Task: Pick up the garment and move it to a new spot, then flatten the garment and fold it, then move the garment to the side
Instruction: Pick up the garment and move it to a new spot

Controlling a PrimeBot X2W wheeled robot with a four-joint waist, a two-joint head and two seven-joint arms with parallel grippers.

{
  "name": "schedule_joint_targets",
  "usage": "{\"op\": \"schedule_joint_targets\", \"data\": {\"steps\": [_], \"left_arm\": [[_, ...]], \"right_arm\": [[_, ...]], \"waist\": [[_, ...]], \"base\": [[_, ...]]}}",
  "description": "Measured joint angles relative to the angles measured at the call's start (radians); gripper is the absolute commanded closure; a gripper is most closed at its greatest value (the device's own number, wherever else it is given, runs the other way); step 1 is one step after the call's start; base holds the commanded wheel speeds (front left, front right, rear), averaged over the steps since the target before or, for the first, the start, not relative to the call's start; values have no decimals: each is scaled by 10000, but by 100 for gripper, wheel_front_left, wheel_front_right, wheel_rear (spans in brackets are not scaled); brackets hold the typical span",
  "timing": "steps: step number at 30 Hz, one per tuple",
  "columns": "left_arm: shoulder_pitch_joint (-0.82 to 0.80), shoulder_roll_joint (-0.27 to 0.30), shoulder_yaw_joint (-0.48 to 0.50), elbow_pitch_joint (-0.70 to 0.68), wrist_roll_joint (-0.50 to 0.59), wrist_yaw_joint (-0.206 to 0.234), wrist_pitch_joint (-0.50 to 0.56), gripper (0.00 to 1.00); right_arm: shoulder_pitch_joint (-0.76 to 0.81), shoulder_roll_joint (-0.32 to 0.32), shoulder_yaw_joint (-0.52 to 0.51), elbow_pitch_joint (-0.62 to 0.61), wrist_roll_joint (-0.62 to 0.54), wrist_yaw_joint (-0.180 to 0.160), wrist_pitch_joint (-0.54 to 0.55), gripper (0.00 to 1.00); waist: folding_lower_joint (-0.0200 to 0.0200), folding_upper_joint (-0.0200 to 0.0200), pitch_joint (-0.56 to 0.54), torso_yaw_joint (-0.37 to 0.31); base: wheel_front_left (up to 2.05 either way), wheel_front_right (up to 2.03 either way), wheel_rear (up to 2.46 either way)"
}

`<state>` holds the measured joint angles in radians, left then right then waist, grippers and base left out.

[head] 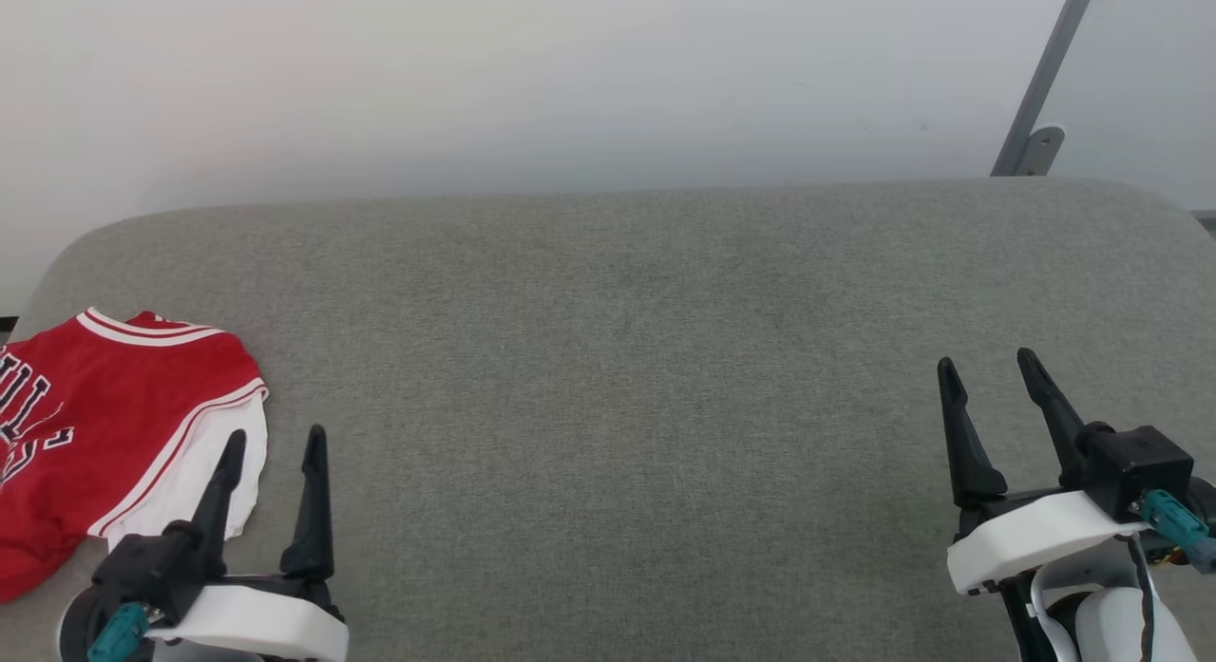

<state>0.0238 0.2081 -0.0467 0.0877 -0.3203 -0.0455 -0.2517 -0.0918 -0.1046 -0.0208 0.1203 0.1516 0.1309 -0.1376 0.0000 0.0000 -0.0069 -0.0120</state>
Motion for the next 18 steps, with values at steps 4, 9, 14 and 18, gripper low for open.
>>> {"op": "schedule_joint_targets", "data": {"steps": [4, 9, 14, 18], "left_arm": [[-56, 165, 140, 150, -161, 0, 178, 0], [-140, 288, 221, 263, -307, 19, 424, 0], [-151, 405, 359, 334, -372, 165, 644, 0], [-60, 485, 514, 337, -414, 303, 709, 0]], "right_arm": [[2, -8, 146, -2, -6, 0, -2, 0], [2, -52, 399, 6, 0, 0, 58, 0], [-16, -119, 721, 42, 84, 0, 111, 0], [-74, -134, 1028, 102, 161, 0, 159, 0]], "waist": [[1, 0, -24, 196], [1, 0, -88, 667], [1, 0, -183, 1388], [1, 0, -272, 2066]], "base": [[0, 0, 0], [0, 0, 0], [0, 0, 0], [0, 0, 0]]}}
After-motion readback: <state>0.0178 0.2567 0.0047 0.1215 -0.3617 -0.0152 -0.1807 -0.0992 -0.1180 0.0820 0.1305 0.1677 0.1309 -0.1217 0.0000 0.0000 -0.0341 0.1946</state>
